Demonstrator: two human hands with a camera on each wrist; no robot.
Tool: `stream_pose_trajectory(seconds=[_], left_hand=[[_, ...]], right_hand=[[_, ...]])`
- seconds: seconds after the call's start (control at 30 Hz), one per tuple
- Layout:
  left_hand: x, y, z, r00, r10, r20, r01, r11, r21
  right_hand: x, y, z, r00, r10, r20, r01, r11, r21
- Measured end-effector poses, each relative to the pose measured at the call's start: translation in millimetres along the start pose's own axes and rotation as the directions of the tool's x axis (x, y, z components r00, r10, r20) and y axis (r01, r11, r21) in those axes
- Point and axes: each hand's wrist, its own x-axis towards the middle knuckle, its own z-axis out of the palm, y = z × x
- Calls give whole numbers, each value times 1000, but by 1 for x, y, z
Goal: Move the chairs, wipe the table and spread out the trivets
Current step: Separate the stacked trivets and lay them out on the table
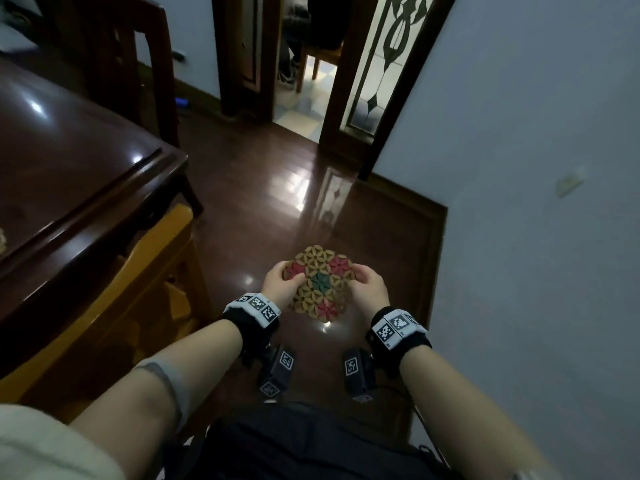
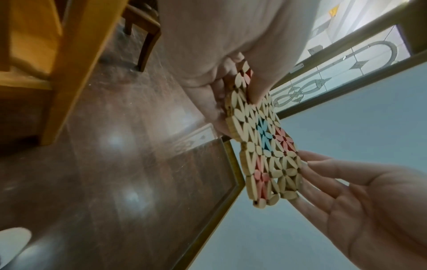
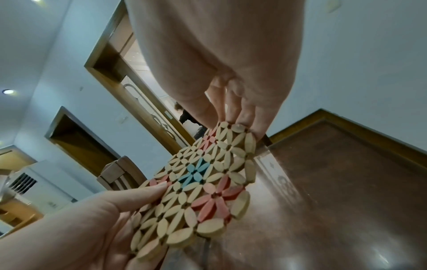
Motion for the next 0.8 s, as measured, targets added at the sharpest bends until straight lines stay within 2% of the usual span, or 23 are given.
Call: stream_pose_trajectory(seconds=[0.1,0.23,0.43,0.6,0.8], left_hand=[[49,32,3,988,49,-146,-54,998,-31],[110,58,-6,940,-2,-341,-66,980,-188],[203,92,-27,822,-91,-562,-57,969,-240],[278,117,-47,717,-167,-677,-47,957,-287],[334,141,-83,575,-289,-766,-93,906,-412]], right_hand=[[61,-34,-2,998,-50,24,50,999,18],[137,-71,18,986,-120,115,113,992,62],[254,-116,67,941,-188,283,180,982,53],[345,-172,99,855,-241,459,257,966,28],[429,-241,158,703,-249,666,351,936,-20]])
